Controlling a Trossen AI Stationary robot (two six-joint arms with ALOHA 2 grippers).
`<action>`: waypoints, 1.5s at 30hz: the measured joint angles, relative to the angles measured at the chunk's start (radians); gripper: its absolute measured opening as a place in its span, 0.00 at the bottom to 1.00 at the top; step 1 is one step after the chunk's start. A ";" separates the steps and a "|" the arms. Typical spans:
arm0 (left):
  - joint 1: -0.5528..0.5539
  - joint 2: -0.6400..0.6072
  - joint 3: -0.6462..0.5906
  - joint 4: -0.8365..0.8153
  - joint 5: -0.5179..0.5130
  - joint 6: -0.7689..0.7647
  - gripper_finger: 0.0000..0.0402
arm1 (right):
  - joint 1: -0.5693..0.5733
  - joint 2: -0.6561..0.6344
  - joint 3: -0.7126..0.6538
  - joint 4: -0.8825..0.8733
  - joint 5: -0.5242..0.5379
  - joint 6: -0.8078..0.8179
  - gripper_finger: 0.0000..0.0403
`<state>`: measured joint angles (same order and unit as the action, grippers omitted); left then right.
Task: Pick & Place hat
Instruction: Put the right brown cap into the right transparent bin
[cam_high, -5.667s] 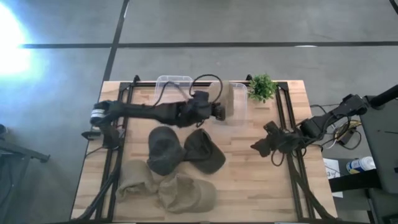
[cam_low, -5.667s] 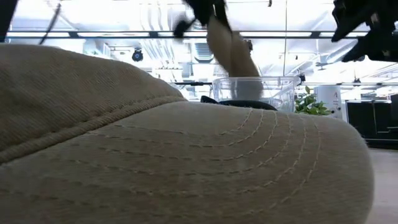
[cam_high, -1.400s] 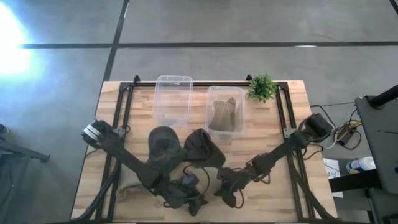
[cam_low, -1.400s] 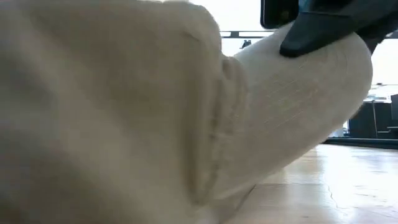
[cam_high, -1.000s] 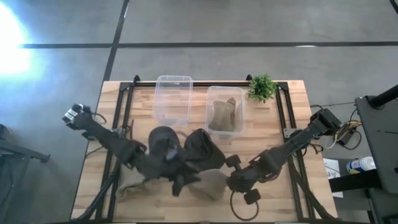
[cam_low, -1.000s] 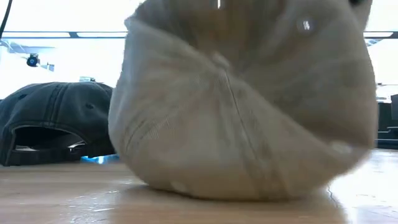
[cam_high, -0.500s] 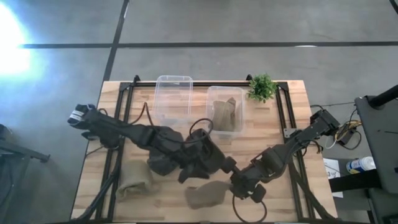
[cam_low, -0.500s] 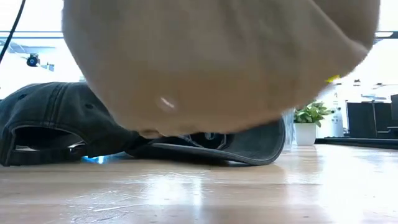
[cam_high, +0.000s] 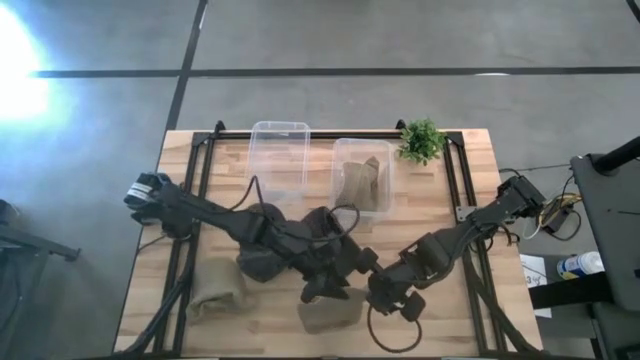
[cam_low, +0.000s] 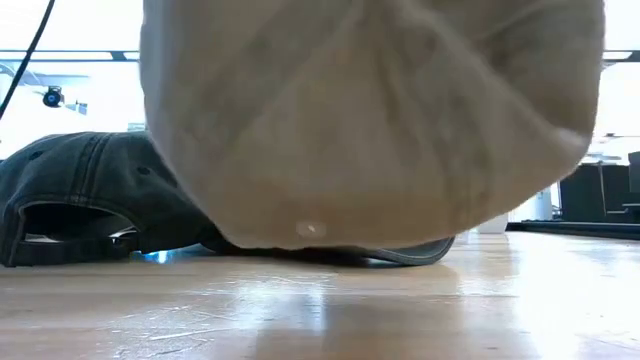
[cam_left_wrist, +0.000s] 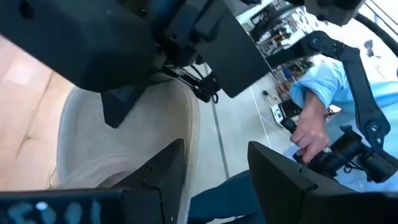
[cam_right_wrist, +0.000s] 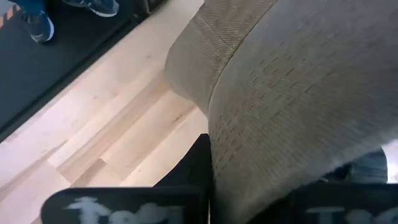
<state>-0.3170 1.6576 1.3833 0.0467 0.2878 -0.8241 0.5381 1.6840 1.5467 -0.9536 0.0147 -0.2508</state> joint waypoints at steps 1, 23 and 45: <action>-0.003 0.005 0.003 0.001 0.001 0.013 0.42 | 0.000 0.000 0.000 0.000 -0.002 0.000 0.03; -0.020 0.060 0.007 -0.147 -0.019 0.137 0.33 | -0.039 0.000 0.000 -0.014 -0.045 -0.004 0.03; -0.014 0.041 0.006 -0.096 -0.357 0.196 0.02 | 0.047 -0.201 0.000 -0.287 0.353 0.564 0.46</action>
<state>-0.3307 1.6988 1.3888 -0.0491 -0.0695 -0.6285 0.5849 1.4833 1.5463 -1.2404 0.3676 0.3136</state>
